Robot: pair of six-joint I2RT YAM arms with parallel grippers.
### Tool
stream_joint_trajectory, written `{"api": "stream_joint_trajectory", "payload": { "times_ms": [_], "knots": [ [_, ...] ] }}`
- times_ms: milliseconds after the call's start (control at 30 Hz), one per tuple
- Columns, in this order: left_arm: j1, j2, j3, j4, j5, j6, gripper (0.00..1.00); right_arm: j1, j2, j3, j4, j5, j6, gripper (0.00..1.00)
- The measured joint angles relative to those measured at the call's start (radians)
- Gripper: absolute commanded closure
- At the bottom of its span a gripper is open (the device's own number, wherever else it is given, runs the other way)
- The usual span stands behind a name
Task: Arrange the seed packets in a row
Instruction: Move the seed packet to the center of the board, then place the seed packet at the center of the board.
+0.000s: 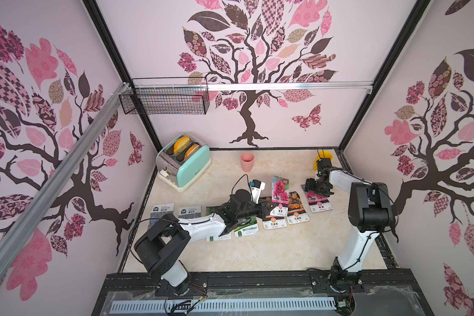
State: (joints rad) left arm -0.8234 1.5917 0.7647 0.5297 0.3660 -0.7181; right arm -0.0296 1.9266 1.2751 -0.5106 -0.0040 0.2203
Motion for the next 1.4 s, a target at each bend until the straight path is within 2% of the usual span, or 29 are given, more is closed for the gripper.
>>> {"api": "stream_joint_trajectory", "payload": {
  "times_ms": [467,767,1033,1167,1400],
  "knots": [
    [-0.001,0.002,0.0,0.007,0.002,-0.001,1.0,0.0,-0.102,-0.152,0.043,-0.004,-0.003,0.22],
    [-0.002,0.026,0.001,0.023,0.007,-0.016,1.0,0.0,-0.162,-0.175,0.035,-0.03,-0.002,0.16],
    [-0.026,0.118,0.067,0.098,0.018,-0.101,1.0,0.0,-0.419,-0.147,0.051,-0.056,0.034,0.14],
    [-0.04,0.175,0.097,0.23,0.018,-0.183,1.0,-0.001,-0.578,-0.197,0.135,-0.162,0.097,0.14],
    [-0.039,0.287,0.156,0.441,-0.009,-0.333,1.0,-0.001,-0.833,-0.388,0.283,-0.369,0.256,0.16]
  ]
}}
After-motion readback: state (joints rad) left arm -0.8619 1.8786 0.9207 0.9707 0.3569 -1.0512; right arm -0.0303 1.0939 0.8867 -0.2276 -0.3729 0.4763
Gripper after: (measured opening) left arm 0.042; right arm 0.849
